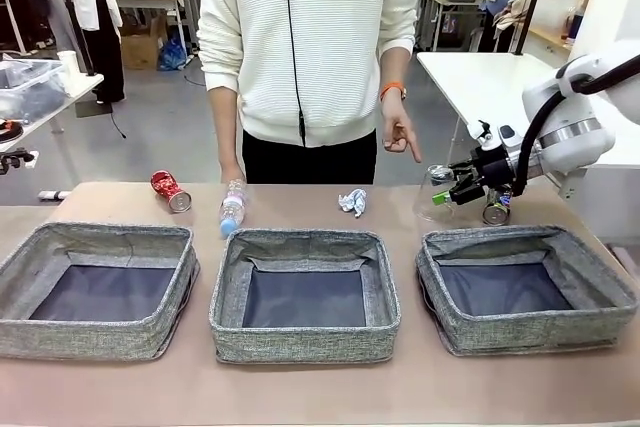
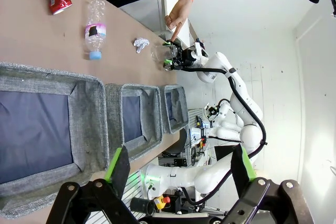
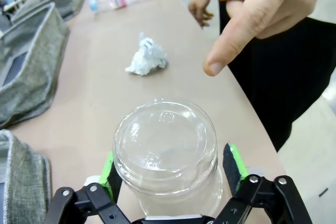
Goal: Sort the waste into the appropriate baskets.
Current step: Pick up the waste item pointed out by the person.
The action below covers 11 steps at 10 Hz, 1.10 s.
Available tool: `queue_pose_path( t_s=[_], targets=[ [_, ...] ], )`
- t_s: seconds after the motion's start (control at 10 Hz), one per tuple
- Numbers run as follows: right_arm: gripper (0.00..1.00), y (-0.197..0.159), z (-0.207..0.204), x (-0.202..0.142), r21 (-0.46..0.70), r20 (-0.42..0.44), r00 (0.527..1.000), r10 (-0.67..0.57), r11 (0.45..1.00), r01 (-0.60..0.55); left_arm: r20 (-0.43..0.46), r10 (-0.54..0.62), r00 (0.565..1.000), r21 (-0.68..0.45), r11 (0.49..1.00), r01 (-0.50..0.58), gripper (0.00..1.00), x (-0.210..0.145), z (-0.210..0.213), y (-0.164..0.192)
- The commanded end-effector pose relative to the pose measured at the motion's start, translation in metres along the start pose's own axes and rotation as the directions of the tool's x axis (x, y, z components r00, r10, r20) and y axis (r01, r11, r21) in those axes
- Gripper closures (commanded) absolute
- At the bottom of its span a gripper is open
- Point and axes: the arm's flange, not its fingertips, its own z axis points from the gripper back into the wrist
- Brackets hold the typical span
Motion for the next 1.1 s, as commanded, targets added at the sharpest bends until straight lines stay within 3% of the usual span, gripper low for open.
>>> queue_pose_path(
  t_s=[0.0, 0.1, 0.2, 0.3, 0.4, 0.5, 1.0],
  targets=[
    [0.20, -0.004, -0.001, 0.004, 0.019, -0.022, 0.999, -0.028, 0.999, 0.029, 0.003, -0.017, 1.000, -0.017, 1.000, 0.017, 0.00, 0.001, -0.001, -0.001],
    [0.40, -0.004, 0.000, 0.004, 0.019, -0.022, 0.999, -0.033, 0.999, 0.033, 0.003, -0.017, 1.000, -0.017, 1.000, 0.017, 0.00, 0.001, -0.001, -0.001],
    [0.22, -0.005, 0.001, 0.004, 0.019, -0.024, 0.999, -0.035, 0.999, 0.036, 0.003, -0.017, 1.000, -0.017, 1.000, 0.017, 0.00, 0.001, -0.001, -0.001],
    [0.59, -0.005, 0.002, 0.003, 0.016, -0.021, 0.999, -0.039, 0.999, 0.040, 0.003, -0.017, 1.000, -0.017, 1.000, 0.017, 0.00, 0.001, -0.001, -0.001],
    [0.42, -0.006, 0.003, 0.003, 0.014, -0.021, 0.999, -0.042, 0.999, 0.043, 0.003, -0.017, 1.000, -0.017, 1.000, 0.017, 0.00, 0.001, -0.001, -0.001],
    [0.79, -0.006, 0.005, 0.002, 0.012, -0.022, 0.999, -0.049, 0.999, 0.050, 0.003, -0.017, 1.000, -0.017, 1.000, 0.017, 0.00, 0.001, -0.001, -0.001],
    [0.79, -0.007, 0.011, -0.002, 0.012, -0.022, 0.998, -0.067, 0.998, 0.067, 0.003, -0.017, 1.000, -0.017, 1.000, 0.017, 0.00, 0.001, -0.001, -0.001]
  ],
)
